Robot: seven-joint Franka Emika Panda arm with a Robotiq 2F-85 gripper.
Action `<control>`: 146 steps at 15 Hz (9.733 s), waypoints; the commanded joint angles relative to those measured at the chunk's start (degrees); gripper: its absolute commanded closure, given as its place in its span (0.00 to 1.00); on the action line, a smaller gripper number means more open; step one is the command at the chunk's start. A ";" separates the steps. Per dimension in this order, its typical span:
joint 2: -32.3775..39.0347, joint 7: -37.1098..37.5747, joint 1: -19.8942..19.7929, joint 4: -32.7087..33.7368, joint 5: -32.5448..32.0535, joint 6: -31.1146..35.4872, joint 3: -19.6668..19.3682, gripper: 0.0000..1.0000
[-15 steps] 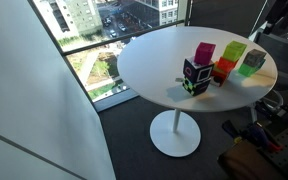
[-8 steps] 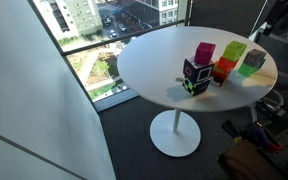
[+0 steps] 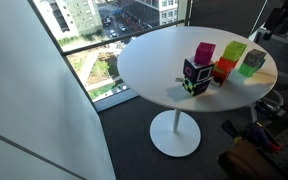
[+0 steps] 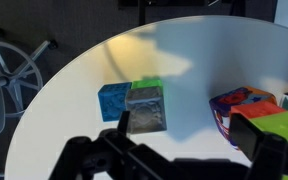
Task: Remove the gray block from the green block top and put it on the table behind the green block
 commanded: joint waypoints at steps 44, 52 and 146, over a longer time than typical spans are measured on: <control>14.57 -0.82 -3.52 -2.07 -1.89 20.06 -0.58 0.66; 15.11 -0.18 -3.06 1.57 -1.59 16.87 0.01 0.69; 27.36 2.63 -2.67 5.19 -0.23 23.93 1.60 0.00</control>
